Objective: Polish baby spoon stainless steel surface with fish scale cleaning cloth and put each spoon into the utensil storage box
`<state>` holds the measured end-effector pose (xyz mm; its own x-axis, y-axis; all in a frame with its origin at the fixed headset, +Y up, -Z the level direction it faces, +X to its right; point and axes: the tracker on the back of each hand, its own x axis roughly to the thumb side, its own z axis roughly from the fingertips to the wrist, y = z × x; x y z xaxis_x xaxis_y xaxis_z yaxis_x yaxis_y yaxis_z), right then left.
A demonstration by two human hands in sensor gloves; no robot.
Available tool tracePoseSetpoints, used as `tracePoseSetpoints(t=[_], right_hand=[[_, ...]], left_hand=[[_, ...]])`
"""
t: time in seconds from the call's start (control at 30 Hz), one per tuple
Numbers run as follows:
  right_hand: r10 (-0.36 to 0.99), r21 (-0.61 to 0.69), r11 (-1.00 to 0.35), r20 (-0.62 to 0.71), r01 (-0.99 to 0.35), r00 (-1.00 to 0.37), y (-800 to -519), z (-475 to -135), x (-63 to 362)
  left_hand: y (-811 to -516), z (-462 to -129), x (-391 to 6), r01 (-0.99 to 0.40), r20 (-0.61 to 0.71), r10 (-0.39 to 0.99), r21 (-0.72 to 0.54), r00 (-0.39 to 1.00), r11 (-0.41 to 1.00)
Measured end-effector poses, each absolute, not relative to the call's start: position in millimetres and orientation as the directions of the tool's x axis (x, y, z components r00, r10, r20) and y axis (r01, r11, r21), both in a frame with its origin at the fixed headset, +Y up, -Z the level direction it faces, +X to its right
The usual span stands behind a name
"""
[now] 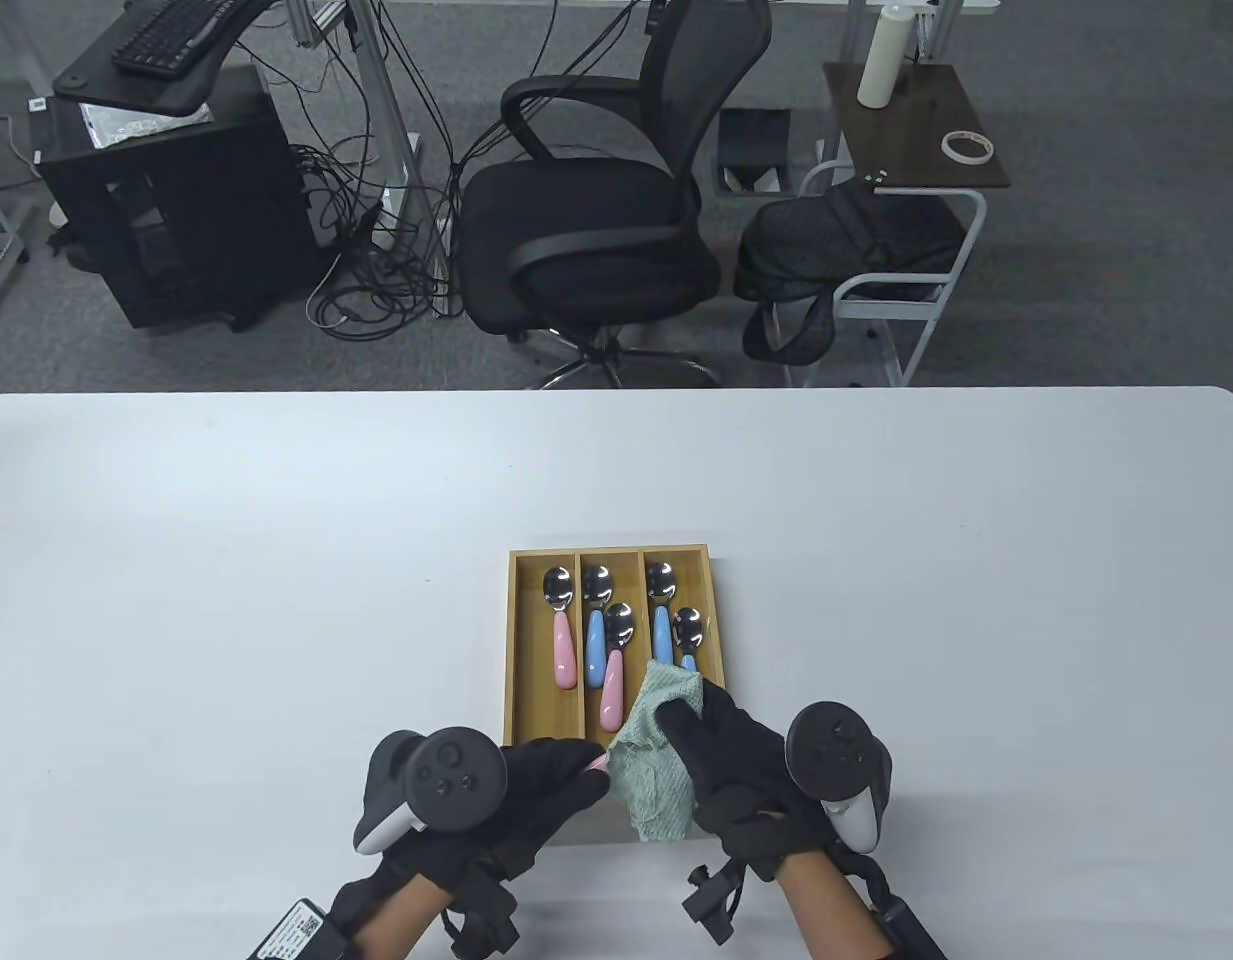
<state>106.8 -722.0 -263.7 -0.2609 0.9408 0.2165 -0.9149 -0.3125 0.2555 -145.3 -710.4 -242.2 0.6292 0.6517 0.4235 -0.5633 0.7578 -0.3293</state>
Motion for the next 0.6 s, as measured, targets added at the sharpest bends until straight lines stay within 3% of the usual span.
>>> tracePoseSetpoints(t=[0.2, 0.6], right_hand=[[0.978, 0.349, -0.194, 0.142, -0.917, -0.153, -726.1, -267.0, 107.4], [0.922, 0.241, -0.365, 0.227, -0.899, -0.313, -722.0, -263.6, 105.7]], left_hand=[[-711.5, -242.5, -145.8, -0.562, 0.417, 0.656, -0.339, 0.629, 0.755], [-711.9, -240.2, -141.8, -0.550, 0.428, 0.656, -0.359, 0.621, 0.754]])
